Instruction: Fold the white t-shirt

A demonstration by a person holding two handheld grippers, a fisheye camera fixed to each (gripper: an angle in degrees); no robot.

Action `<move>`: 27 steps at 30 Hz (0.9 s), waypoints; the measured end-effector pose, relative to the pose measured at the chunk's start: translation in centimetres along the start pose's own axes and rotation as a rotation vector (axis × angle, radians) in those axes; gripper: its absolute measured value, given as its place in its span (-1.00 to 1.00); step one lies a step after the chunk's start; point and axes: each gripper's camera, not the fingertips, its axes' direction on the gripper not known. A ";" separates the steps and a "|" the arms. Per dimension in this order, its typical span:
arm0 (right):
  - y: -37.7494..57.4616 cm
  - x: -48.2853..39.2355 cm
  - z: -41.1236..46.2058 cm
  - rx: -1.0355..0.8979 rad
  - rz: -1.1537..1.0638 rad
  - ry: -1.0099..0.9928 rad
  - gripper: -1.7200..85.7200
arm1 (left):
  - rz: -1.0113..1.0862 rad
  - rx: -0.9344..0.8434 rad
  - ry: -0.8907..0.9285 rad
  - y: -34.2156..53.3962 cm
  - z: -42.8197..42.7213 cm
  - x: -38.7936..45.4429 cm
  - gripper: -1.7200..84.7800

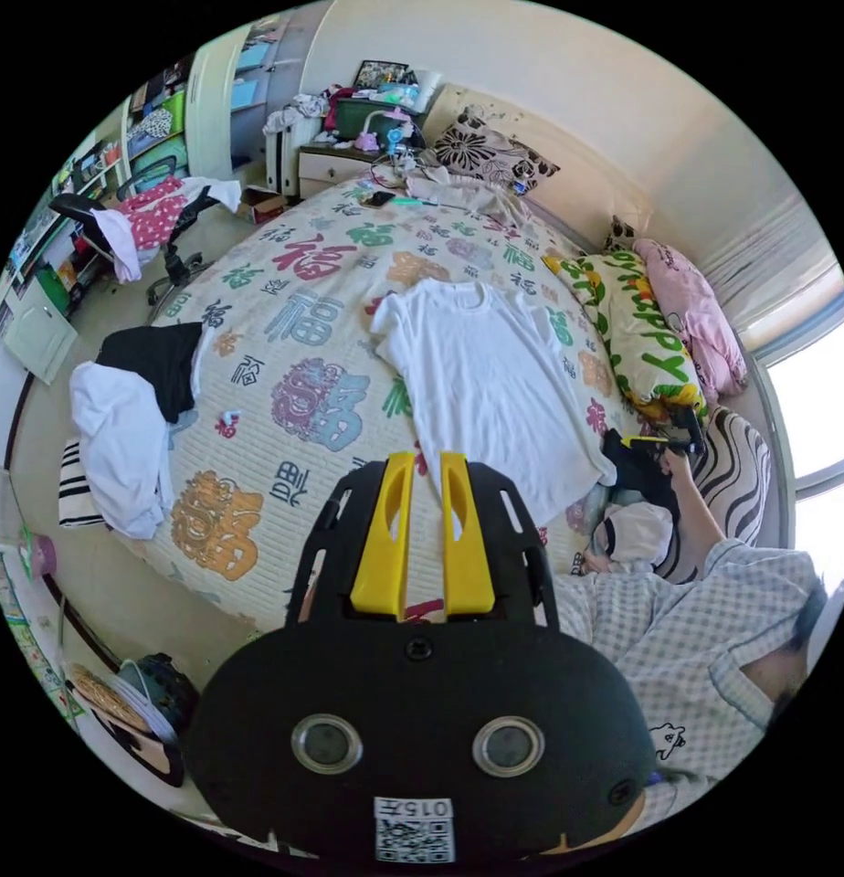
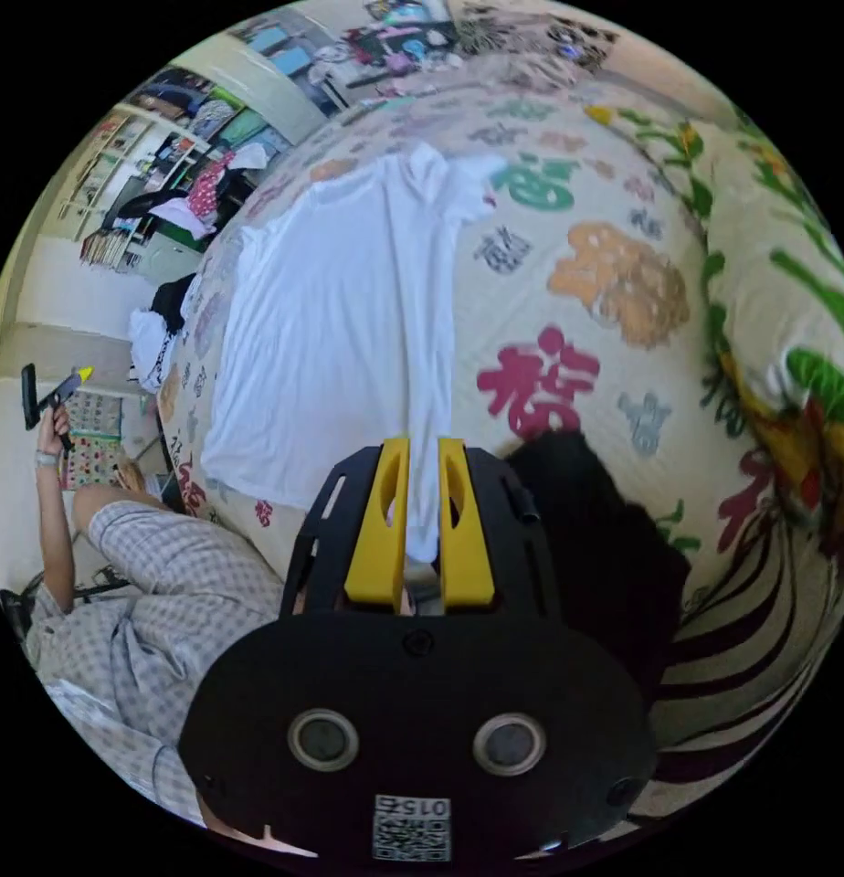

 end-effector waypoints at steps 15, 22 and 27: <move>-33.7 -38.2 16.5 -0.138 -0.575 -0.115 -0.74 | -0.191 -0.020 0.265 -11.6 17.6 -15.2 -0.76; -42.8 -42.9 25.3 -0.313 -0.505 0.175 -0.90 | -0.238 0.036 0.360 -15.8 22.3 -18.9 -0.74; -45.8 -42.6 23.5 -0.248 -0.474 -0.023 -0.95 | -0.222 0.074 0.381 -17.9 24.2 -20.0 -0.88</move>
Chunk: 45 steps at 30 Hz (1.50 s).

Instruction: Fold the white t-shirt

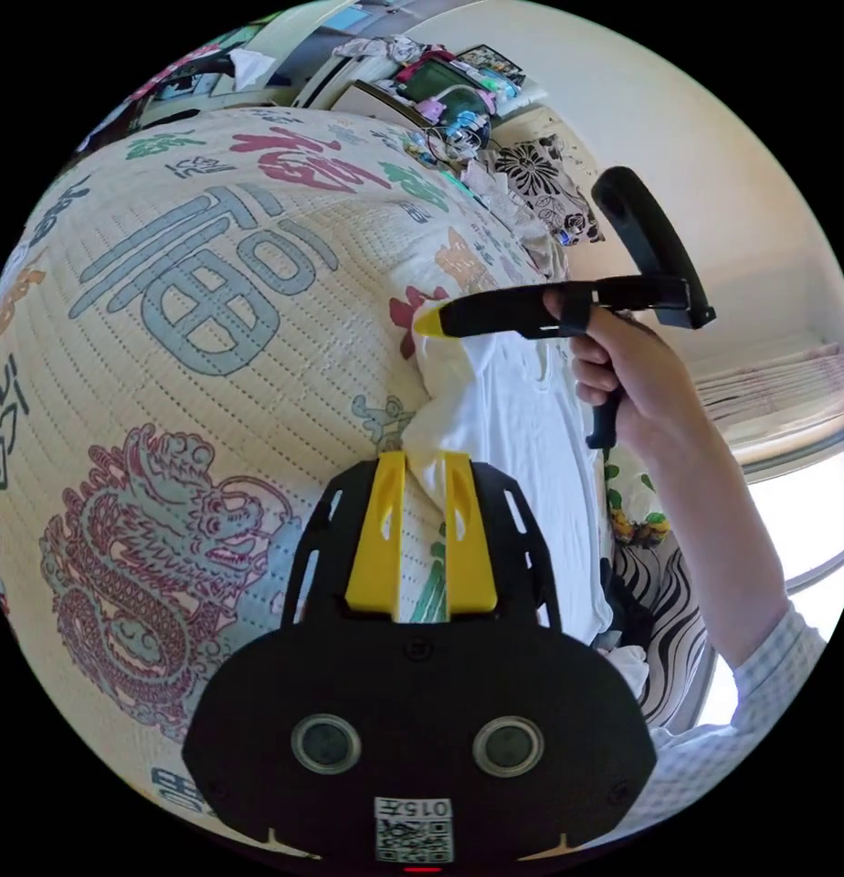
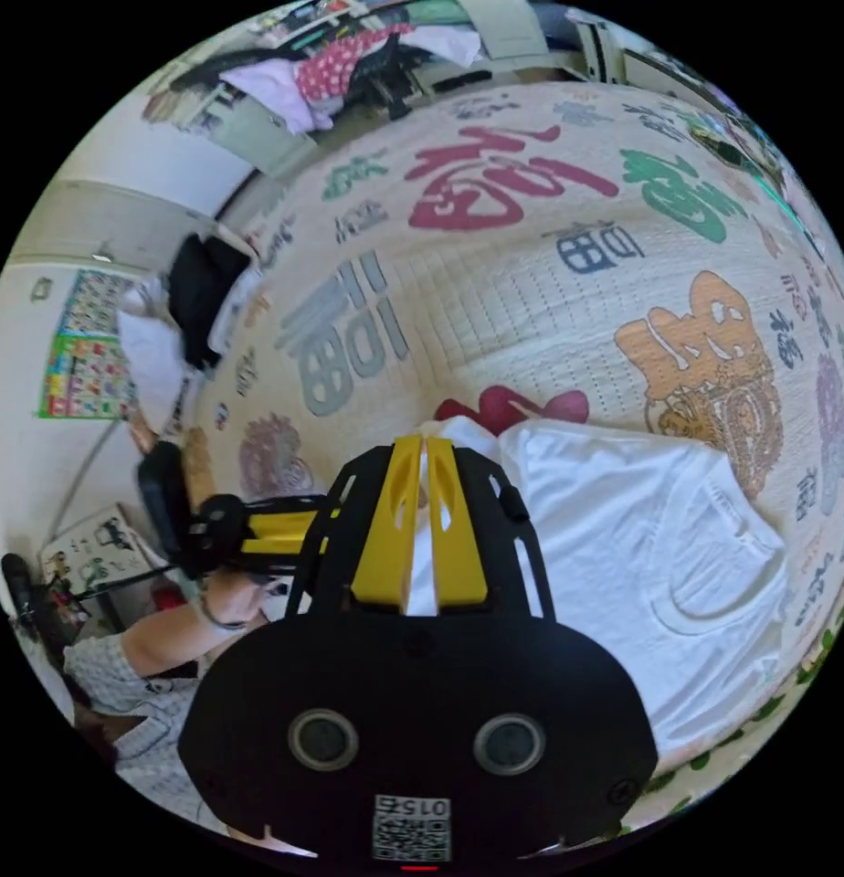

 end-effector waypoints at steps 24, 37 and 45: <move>-6.6 -1.1 -0.2 0.062 -0.097 -0.322 -0.96 | 0.051 0.160 -0.132 1.9 -1.2 0.4 -0.79; -3.5 -1.2 0.6 0.041 -0.069 -0.215 -0.92 | 0.056 0.070 -0.120 3.6 1.9 3.4 -0.97; 2.6 -0.6 -3.6 0.090 -0.084 -0.108 -0.81 | 0.073 0.009 -0.228 5.7 5.5 6.9 -0.97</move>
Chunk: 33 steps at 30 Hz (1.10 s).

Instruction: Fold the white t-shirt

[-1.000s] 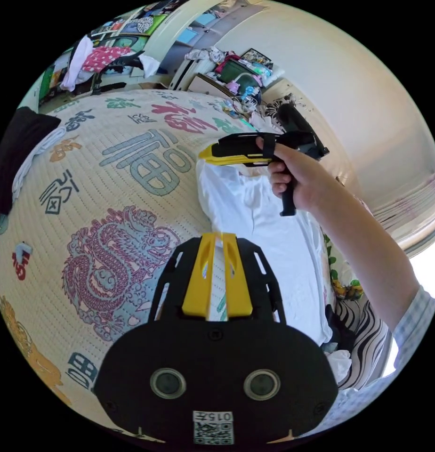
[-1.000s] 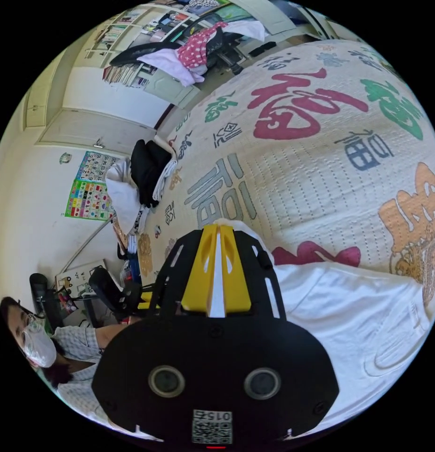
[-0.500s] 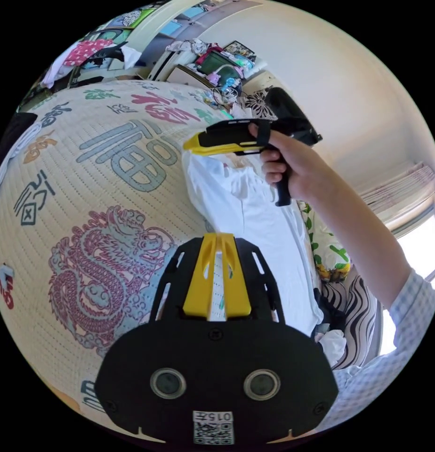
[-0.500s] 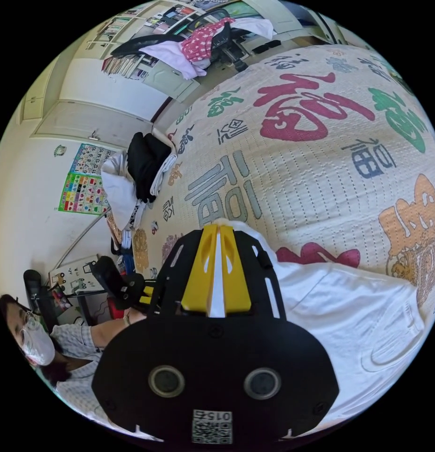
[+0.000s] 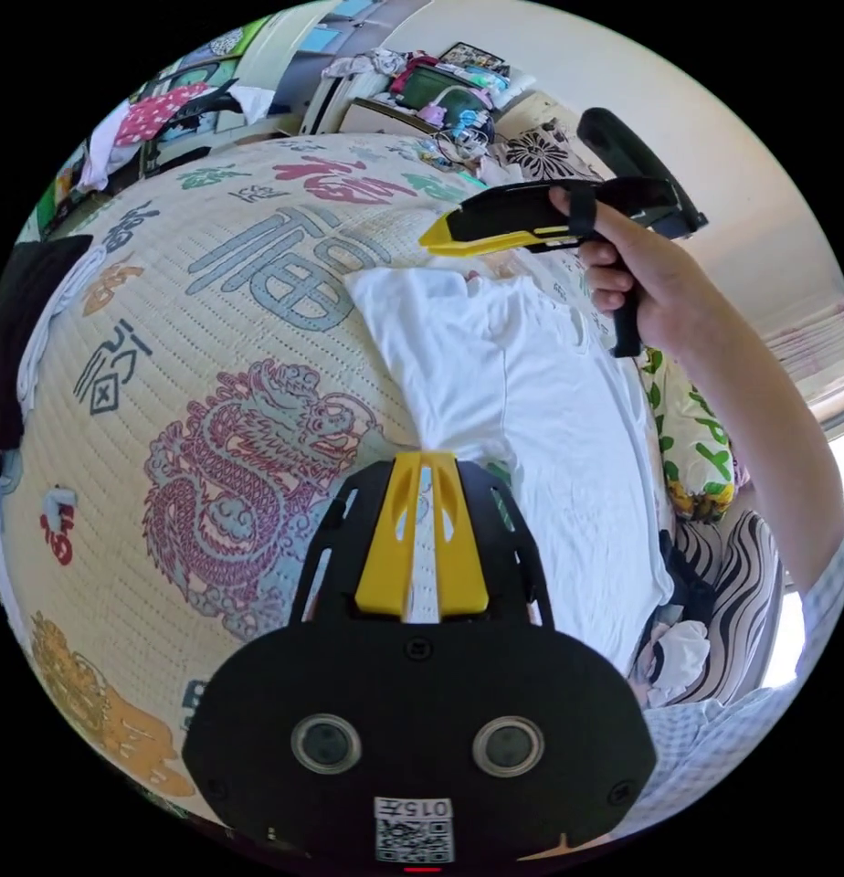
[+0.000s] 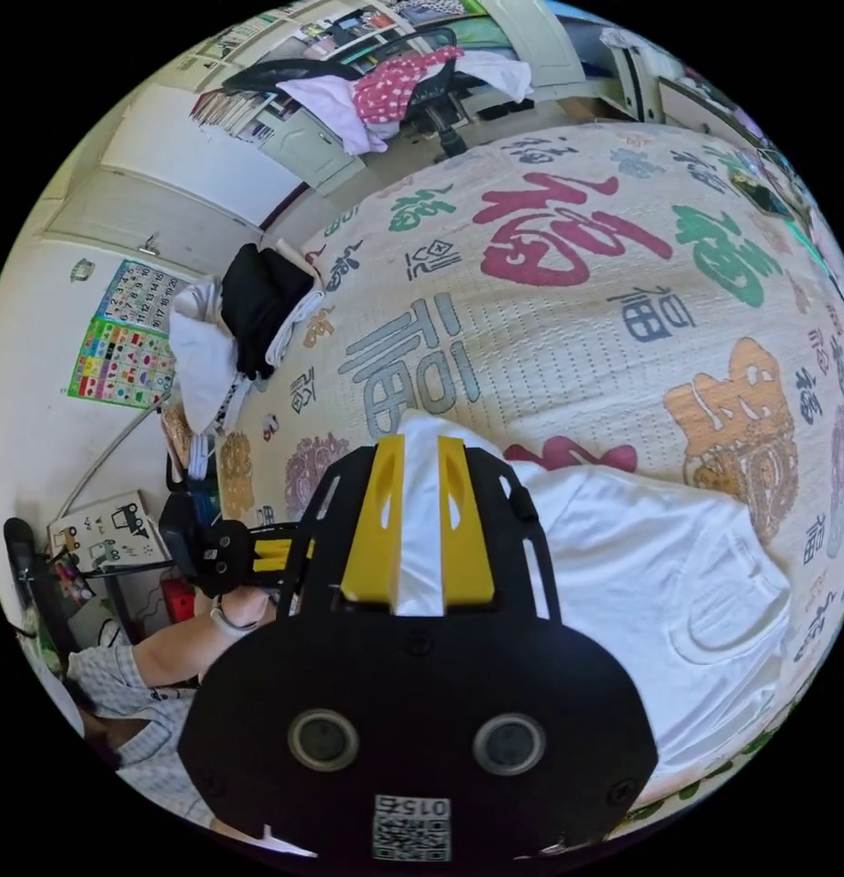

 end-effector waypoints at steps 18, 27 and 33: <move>44.8 2.2 -12.2 0.298 0.185 -0.132 -0.82 | 0.121 0.336 -0.252 14.4 -13.5 17.1 -0.97; 59.1 4.3 -18.0 0.575 0.431 0.007 -0.83 | 0.387 0.224 -0.142 11.5 -9.6 26.4 -0.97; 61.7 12.2 -21.1 0.738 0.534 -0.043 -0.82 | 0.396 0.210 -0.200 10.8 -2.4 30.7 -0.96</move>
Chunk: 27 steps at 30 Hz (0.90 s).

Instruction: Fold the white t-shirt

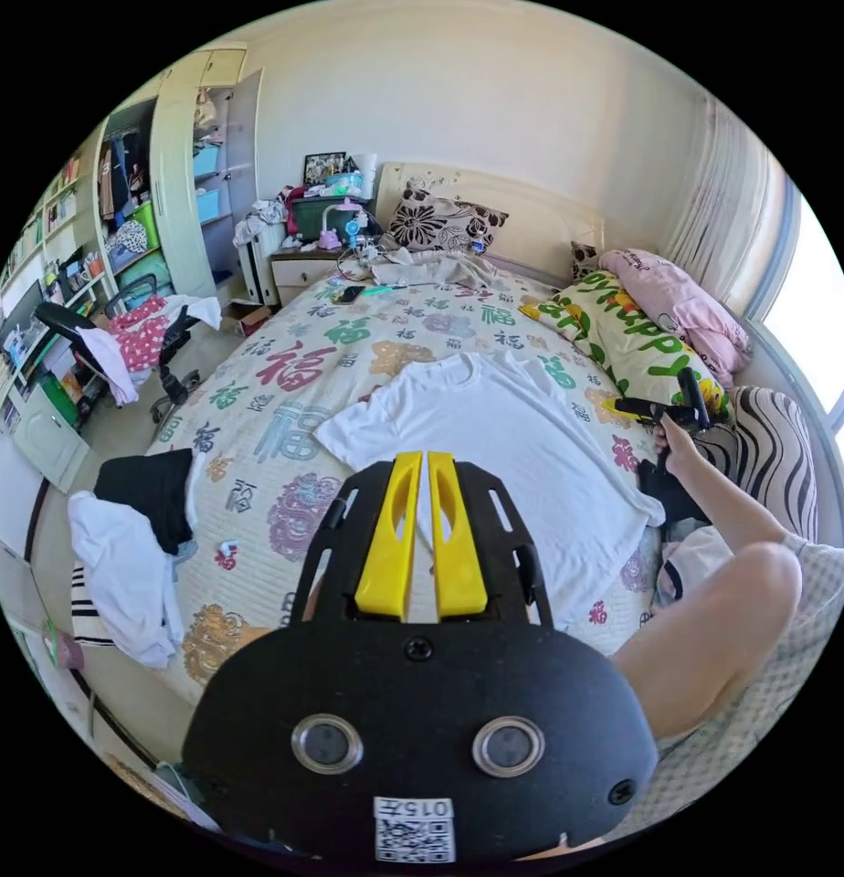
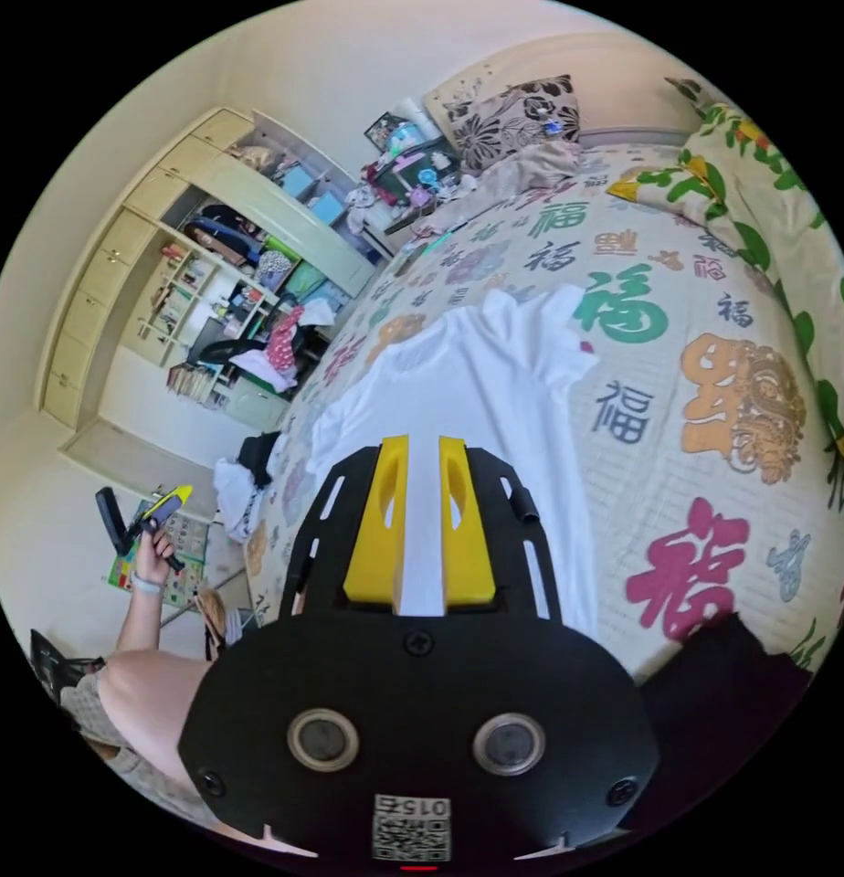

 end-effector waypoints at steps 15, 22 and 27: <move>-4.6 21.1 -4.7 -0.023 0.222 -0.062 -0.77 | 0.224 -0.221 0.243 -19.7 33.4 20.9 -0.78; -5.6 23.7 -5.6 -0.051 0.178 -0.265 -0.88 | 0.369 -0.349 0.188 -28.2 49.0 29.6 -0.77; -4.4 23.8 -8.5 0.015 0.115 -0.202 -0.94 | 0.364 -0.503 0.188 -28.4 56.2 29.9 -0.90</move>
